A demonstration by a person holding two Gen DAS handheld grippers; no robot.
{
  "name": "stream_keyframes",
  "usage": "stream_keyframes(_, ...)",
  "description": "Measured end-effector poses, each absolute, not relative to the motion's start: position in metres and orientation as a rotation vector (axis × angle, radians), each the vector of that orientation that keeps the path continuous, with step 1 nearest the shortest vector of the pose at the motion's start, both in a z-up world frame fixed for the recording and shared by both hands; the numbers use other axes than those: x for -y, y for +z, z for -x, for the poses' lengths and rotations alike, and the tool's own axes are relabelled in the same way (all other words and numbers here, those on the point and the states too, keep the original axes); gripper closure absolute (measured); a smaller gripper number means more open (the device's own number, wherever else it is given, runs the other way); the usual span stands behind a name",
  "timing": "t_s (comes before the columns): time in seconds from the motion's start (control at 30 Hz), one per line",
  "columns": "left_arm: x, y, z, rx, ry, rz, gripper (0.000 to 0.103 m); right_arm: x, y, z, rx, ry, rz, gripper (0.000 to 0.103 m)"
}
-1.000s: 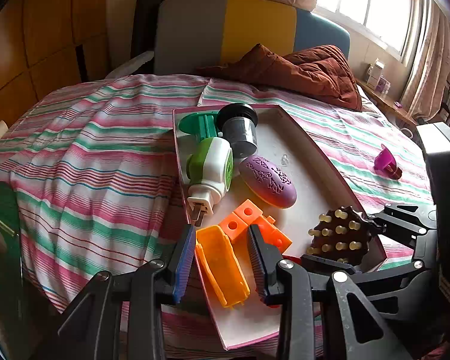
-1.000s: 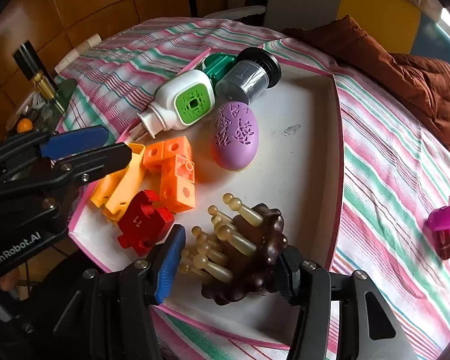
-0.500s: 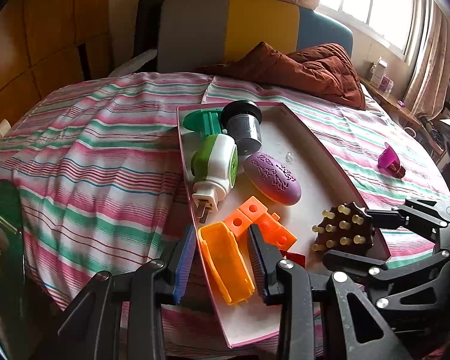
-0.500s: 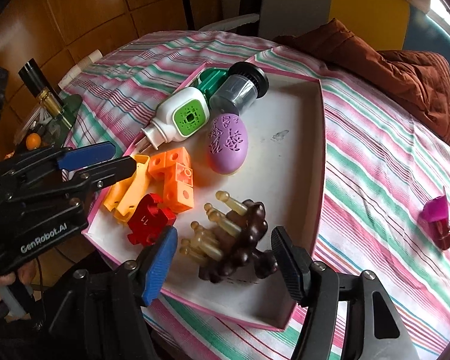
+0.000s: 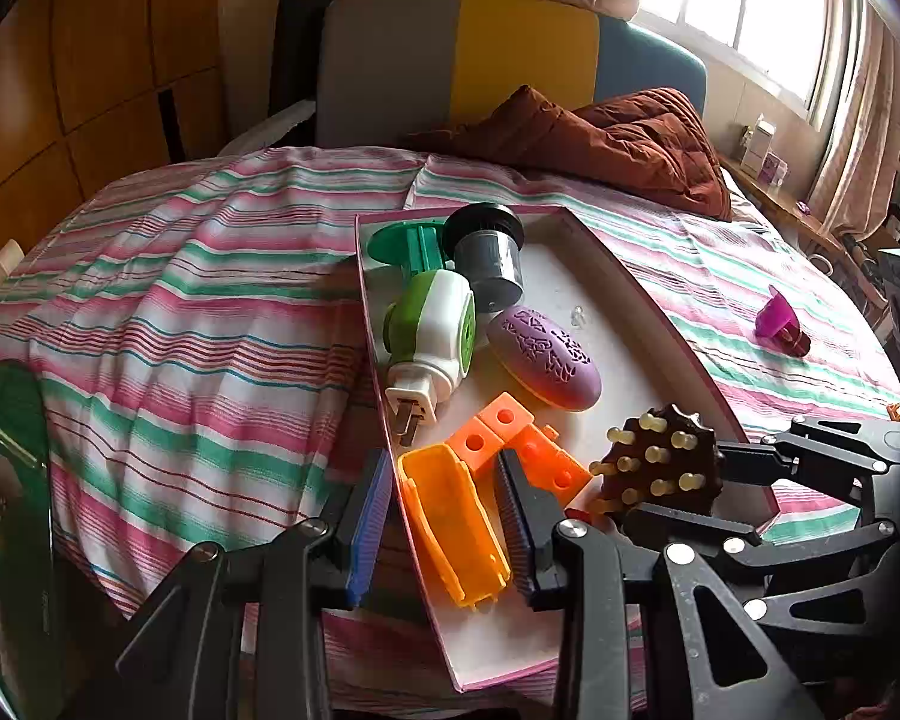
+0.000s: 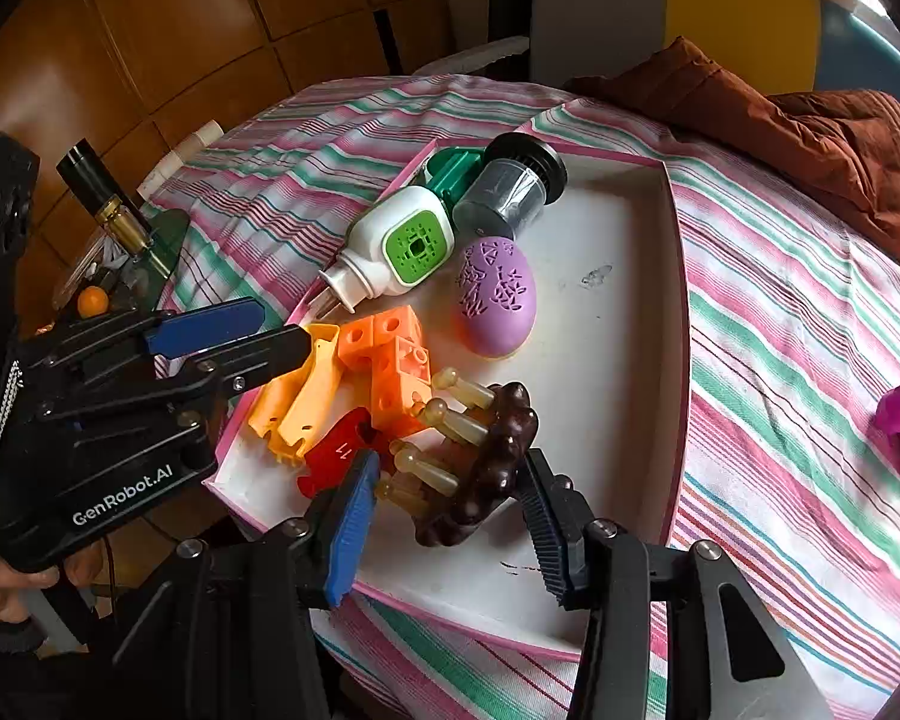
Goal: Organize rigid objects
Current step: 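Lower the brown peg toy into the tray and open the right gripper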
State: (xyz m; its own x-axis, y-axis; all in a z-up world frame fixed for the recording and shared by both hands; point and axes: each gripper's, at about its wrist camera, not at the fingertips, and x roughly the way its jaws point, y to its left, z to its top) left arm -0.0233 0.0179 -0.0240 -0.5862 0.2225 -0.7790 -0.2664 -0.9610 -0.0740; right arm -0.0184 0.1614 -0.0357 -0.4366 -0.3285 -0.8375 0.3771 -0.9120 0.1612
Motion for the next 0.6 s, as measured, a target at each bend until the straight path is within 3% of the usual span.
stream_keyframes(0.6, -0.0215, -0.0253, 0.0218, -0.093, 2.574, 1.258, 0.068, -0.1631, -0.0341, 0.0170, -0.100, -2.339, -1.353, 0.054)
